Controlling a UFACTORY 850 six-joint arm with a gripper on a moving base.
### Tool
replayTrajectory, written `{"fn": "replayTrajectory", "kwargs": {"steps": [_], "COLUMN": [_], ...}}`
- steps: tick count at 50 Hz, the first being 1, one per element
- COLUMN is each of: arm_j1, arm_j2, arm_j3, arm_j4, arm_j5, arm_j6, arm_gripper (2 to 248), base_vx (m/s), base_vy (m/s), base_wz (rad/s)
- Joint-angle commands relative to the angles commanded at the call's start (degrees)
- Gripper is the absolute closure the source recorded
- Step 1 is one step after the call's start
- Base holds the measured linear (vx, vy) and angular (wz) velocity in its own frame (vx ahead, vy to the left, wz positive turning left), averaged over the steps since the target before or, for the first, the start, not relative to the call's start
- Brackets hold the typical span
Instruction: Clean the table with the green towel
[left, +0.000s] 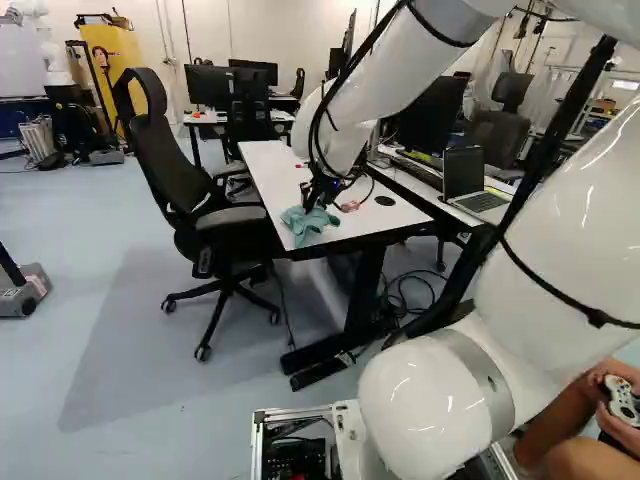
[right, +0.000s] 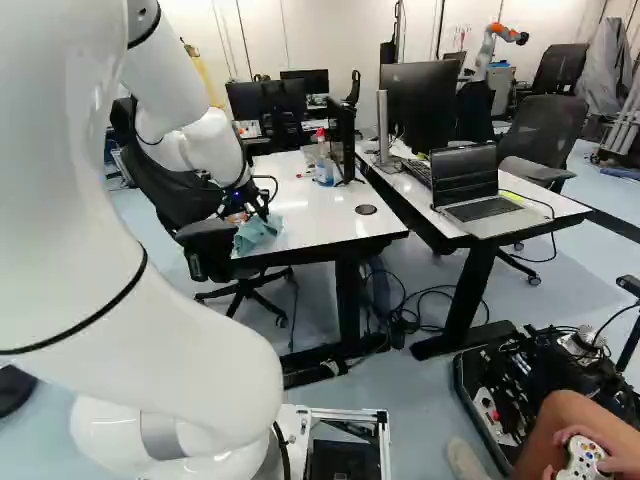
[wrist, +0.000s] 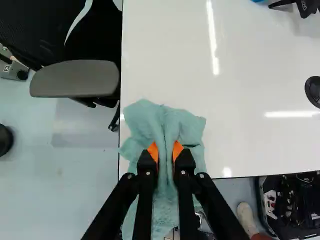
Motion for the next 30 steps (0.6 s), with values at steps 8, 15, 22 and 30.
{"fn": "replayTrajectory", "kwargs": {"steps": [8,15,22,30], "arm_j1": [0.00,-0.01,-0.75,-2.46], "arm_j2": [0.00,-0.03,-0.44,-1.16], "arm_j3": [0.00,-0.03,-0.42,-1.12], "arm_j4": [0.00,0.00,0.00,0.00], "arm_j5": [0.00,0.00,0.00,0.00], "arm_j6": [0.00,0.00,0.00,0.00], "arm_gripper": [200,200,200,200], "base_vx": [0.000,0.000,0.000,0.000], "base_vy": [0.000,0.000,0.000,0.000], "base_wz": [0.000,0.000,0.000,0.000]}}
